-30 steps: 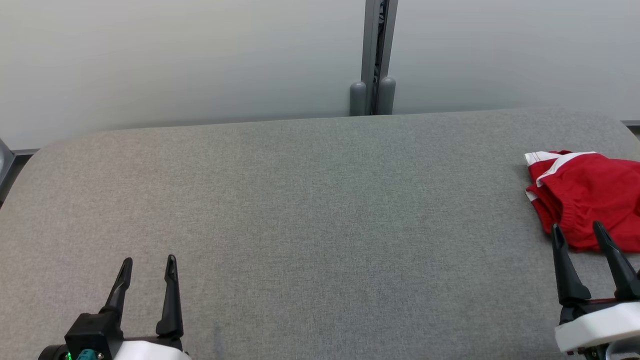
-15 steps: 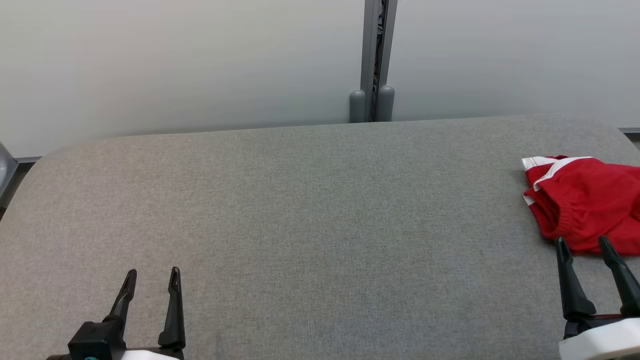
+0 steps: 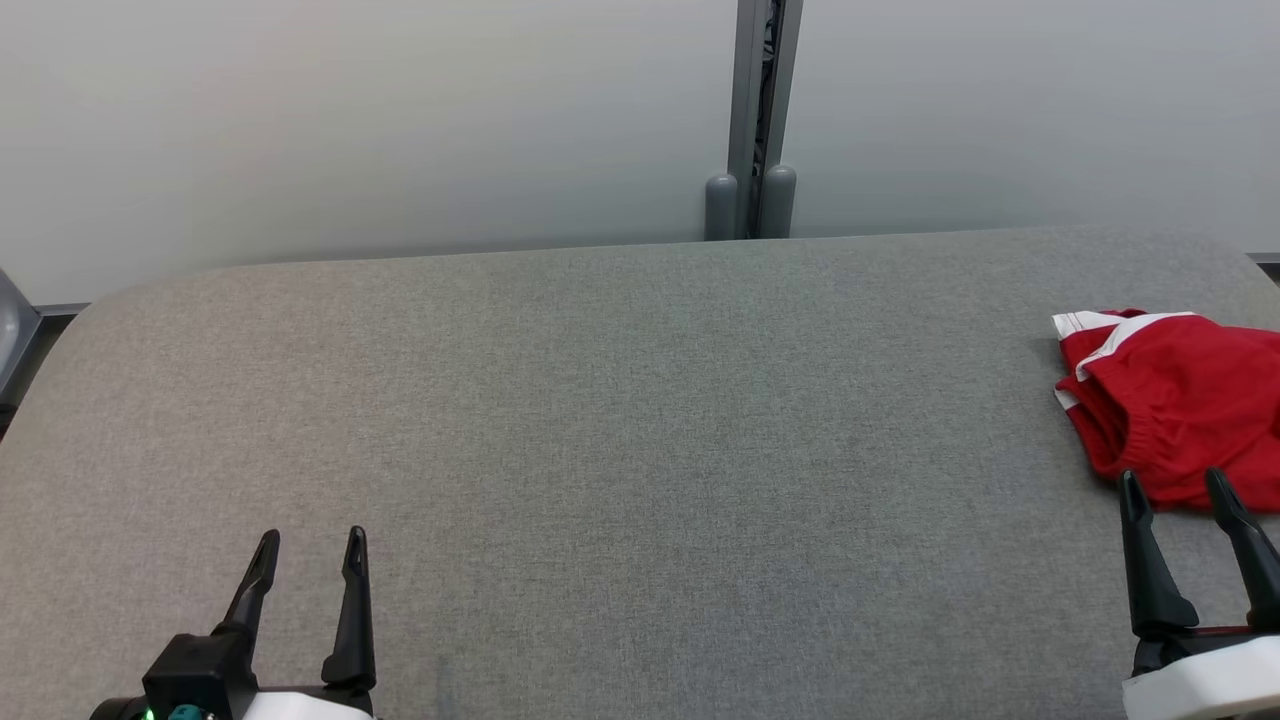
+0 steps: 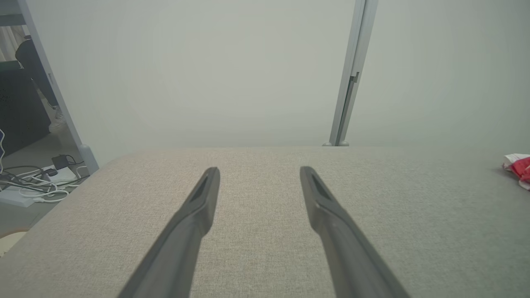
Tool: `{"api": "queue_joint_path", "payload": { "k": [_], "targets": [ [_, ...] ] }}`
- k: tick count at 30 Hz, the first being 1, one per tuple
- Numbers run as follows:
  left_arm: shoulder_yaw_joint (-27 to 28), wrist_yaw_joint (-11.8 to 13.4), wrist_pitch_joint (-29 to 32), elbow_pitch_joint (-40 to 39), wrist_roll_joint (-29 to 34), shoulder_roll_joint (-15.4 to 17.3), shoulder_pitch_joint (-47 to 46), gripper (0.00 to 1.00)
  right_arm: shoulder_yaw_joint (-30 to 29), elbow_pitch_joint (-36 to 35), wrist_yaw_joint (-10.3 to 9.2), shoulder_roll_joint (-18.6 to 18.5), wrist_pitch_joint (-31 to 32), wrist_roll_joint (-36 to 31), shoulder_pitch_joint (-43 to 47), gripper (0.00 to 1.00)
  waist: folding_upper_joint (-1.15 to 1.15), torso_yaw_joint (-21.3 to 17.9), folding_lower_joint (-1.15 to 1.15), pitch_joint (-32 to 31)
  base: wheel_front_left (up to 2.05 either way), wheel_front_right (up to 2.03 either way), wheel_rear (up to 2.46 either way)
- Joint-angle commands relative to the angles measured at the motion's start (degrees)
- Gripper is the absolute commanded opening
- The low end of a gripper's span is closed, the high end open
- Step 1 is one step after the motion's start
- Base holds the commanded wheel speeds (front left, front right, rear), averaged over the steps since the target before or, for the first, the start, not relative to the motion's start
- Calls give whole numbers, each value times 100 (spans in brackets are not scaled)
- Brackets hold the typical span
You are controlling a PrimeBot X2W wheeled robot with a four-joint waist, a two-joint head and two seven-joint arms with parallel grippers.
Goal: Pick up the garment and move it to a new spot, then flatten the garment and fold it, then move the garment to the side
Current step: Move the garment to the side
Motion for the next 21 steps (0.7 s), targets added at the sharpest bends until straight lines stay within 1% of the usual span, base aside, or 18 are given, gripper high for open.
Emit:
{"api": "queue_joint_path", "payload": {
  "k": [1,18,19,21],
  "targets": [
    [2,-10,-1,24,-5,21,-108,100,-25,-47,2,-14,-28,31,70,100,0,6,0,5,0,0,0],
    [-35,-3,-56,95,-31,15,-217,100,-75,-6,2,-21,-42,91,73,100,0,106,0,29,0,0,0],
    [-51,-3,-32,87,-16,-9,-107,0,-45,-3,0,1,-8,56,20,0,0,107,0,29,0,0,0],
    [-81,-8,-13,167,-34,-79,-30,0,-20,100,0,50,-1,68,39,0,0,108,0,28,0,0,0]
  ]
}}
